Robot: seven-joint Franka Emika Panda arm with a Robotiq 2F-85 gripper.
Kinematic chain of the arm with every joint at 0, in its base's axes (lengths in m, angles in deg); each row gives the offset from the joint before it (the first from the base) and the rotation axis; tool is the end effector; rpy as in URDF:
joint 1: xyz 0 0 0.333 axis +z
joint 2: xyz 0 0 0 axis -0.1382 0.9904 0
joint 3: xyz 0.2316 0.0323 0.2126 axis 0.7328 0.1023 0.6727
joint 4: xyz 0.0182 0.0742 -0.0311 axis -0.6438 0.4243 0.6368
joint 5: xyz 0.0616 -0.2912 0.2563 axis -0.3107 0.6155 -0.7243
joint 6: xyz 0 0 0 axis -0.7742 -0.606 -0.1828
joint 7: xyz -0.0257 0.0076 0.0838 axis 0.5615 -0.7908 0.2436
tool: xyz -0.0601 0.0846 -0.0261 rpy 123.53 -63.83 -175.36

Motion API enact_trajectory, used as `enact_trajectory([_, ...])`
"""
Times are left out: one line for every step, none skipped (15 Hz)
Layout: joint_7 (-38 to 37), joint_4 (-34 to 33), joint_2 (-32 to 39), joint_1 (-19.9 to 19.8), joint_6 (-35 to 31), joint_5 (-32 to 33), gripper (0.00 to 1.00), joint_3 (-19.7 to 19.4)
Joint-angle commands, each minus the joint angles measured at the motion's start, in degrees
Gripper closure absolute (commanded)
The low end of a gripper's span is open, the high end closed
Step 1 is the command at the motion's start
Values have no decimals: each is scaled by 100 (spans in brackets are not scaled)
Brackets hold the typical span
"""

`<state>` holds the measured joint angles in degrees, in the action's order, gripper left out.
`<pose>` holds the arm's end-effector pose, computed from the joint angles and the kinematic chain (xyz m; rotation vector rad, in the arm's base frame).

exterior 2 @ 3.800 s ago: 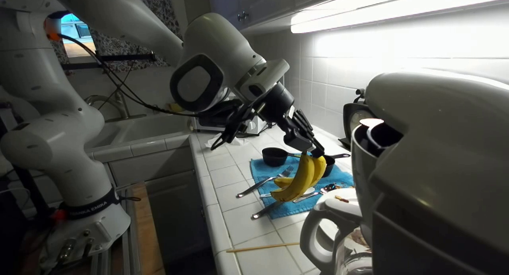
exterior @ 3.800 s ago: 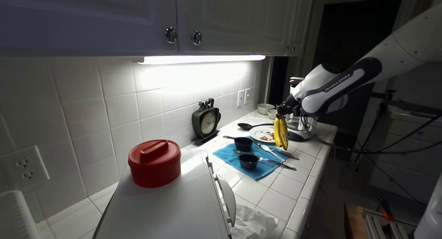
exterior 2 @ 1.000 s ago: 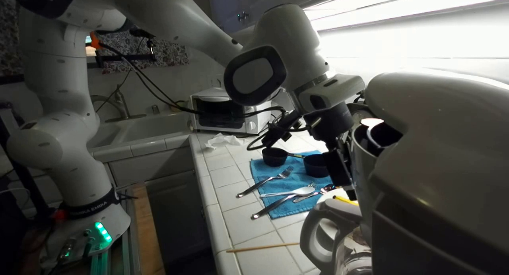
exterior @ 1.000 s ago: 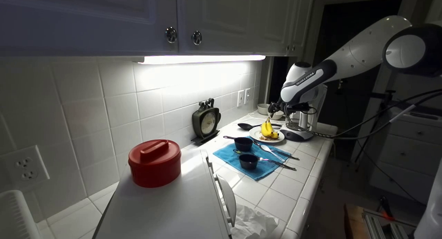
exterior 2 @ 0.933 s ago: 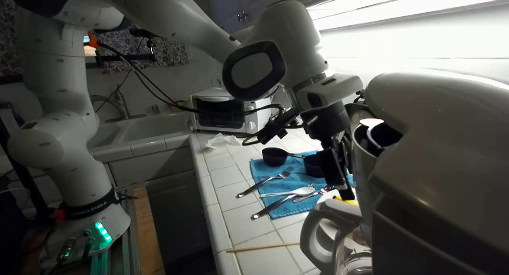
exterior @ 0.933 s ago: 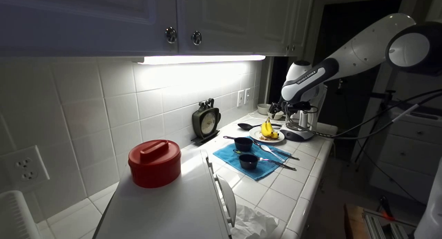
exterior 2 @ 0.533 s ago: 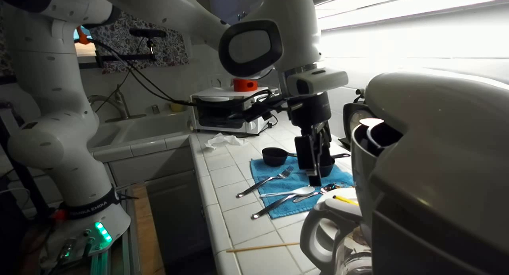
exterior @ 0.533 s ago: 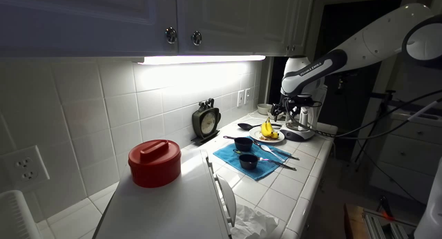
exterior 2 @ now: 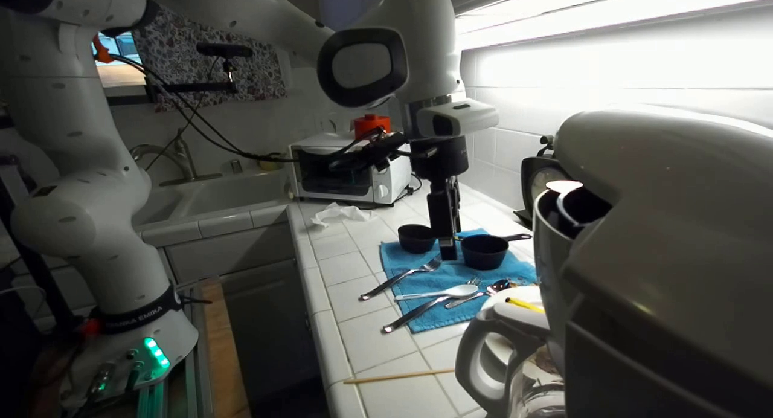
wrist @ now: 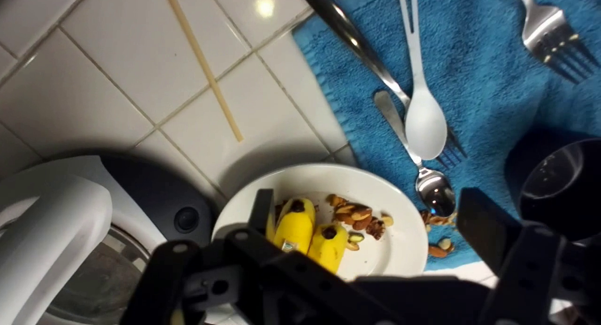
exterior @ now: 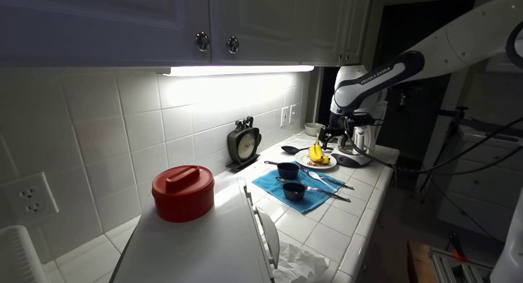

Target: Put the bananas on the plate

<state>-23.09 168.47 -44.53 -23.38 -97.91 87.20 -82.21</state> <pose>0.4488 -0.3535 0.4182 2.7664 -1.2083 0.1996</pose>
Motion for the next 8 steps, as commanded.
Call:
enact_trajectory([1198,531,-493,-153,33,-463,0,213])
enact_trajectory([1439,614,-561,-157,52,-547,0,228])
enact_trajectory([1673,725,-629,-161,-18,-620,0,236])
enact_trajectory([1971,812,-682,-165,-81,-692,0,237])
enact_trajectory([2110,861,-714,-166,-33,-699,0,234])
enact_trajectory([2257,927,-761,-167,-13,-734,0,228])
enact_trajectory([2326,974,-785,-176,-32,-737,0,218])
enact_trajectory([2005,697,-514,-171,12,-567,0,239])
